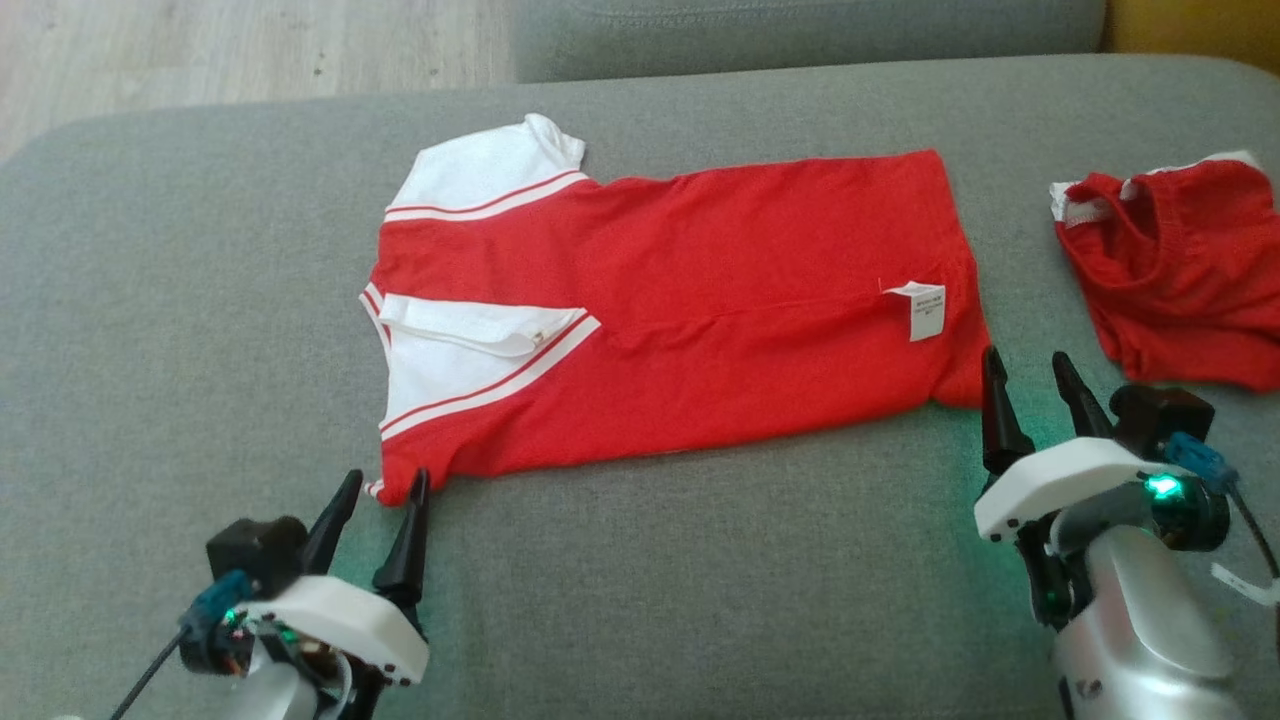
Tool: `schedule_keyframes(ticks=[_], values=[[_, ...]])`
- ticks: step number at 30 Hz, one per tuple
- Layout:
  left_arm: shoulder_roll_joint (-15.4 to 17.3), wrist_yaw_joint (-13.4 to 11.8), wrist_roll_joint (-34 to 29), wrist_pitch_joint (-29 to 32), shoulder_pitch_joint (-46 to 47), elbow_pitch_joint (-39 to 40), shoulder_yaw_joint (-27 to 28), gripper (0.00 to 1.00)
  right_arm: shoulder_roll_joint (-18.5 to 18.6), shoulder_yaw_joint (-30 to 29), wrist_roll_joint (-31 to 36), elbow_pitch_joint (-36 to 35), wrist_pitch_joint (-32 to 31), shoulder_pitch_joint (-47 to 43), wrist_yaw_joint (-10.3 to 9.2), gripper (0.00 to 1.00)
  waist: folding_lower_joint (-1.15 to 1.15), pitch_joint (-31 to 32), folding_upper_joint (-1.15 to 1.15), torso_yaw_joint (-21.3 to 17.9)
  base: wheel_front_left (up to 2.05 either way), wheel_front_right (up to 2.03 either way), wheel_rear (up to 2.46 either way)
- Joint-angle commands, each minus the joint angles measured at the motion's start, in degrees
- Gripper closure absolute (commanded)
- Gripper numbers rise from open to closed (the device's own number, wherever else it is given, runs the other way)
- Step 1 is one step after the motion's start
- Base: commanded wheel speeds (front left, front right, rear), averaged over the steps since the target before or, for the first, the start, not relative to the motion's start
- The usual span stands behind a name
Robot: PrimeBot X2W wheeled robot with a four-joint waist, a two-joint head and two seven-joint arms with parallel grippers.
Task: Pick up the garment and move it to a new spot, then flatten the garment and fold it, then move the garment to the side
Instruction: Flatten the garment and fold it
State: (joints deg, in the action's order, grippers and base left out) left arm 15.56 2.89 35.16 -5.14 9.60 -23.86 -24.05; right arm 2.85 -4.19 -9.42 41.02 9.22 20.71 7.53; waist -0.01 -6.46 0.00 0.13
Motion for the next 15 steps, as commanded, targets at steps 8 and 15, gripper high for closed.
schedule_keyframes(ticks=[8, 15], values=[[0.3, -2.3, 4.2, 3.7, 4.1, -1.3, 4.7, 0.0, 0.0, 2.8, -0.6, -10.4, -5.7, -0.9, -0.04, 0.0, 0.01, -2.9, 0.0, -2.2, 0.0, 0.0, 0.0], [-1.2, -3.4, 7.7, 7.1, 5.1, -3.8, 5.9, 0.0, 0.0, 2.4, 1.2, -8.7, -9.3, 0.4, -0.04, 0.0, 0.01, -4.3, 0.0, -2.0, 0.0, 0.0, 0.0]])
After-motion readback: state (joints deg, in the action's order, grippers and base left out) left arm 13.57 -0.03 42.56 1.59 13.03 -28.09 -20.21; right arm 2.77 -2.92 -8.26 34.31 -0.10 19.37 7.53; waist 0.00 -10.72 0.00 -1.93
